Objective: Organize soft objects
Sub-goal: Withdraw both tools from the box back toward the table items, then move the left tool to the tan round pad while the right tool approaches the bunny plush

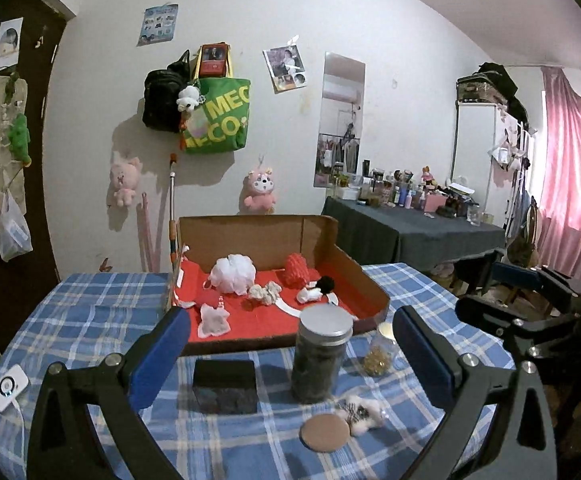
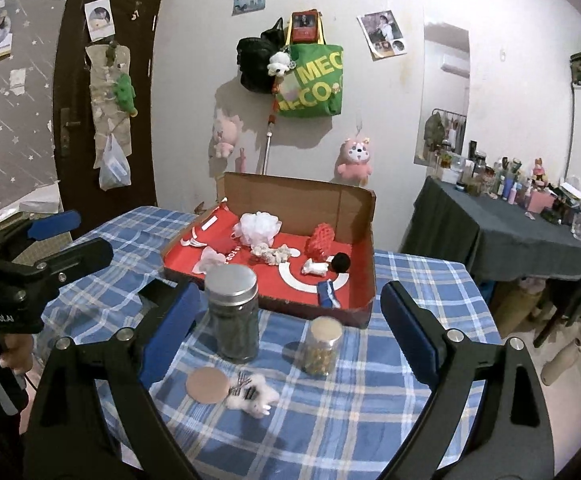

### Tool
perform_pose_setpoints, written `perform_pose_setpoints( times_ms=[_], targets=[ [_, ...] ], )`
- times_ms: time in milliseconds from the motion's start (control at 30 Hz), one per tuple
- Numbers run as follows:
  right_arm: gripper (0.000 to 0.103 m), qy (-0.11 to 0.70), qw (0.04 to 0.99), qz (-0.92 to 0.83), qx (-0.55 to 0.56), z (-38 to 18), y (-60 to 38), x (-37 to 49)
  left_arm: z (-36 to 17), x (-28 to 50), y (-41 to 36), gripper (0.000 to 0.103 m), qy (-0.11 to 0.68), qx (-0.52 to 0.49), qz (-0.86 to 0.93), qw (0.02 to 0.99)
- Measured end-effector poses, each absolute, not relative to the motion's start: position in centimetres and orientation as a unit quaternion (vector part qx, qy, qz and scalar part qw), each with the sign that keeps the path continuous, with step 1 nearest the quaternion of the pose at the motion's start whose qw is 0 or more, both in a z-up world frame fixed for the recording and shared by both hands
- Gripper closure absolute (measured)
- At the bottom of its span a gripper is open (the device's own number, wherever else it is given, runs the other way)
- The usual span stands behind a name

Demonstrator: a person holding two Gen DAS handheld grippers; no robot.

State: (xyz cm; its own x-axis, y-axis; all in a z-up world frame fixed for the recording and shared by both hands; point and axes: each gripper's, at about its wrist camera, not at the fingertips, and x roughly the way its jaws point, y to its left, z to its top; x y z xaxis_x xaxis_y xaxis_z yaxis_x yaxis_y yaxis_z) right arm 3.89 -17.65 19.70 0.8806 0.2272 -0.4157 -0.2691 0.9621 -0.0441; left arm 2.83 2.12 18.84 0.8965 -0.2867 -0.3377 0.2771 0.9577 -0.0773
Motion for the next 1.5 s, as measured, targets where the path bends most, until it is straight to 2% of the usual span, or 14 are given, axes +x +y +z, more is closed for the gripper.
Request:
perform_pose_setpoints(
  times_ms=[300,900,1500],
  targets=[
    [0.01,0.206,0.971,0.113,-0.043,15.9,-16.8,2.0,15.0,1.9,1.5,0.0,0.19,-0.01,-0.122,0.974],
    [0.01,0.309,0.946,0.1,-0.008,6.5,-17.7,4.9,6.0,4.7,0.9,0.0,0.307,-0.018,-0.109,0.945],
    [0.01,0.344,0.935,0.087,0.005,4.3,-19.6,6.6,3.3,7.8,-1.7,0.0,0.4,0.004,-0.15,0.904]
  ],
)
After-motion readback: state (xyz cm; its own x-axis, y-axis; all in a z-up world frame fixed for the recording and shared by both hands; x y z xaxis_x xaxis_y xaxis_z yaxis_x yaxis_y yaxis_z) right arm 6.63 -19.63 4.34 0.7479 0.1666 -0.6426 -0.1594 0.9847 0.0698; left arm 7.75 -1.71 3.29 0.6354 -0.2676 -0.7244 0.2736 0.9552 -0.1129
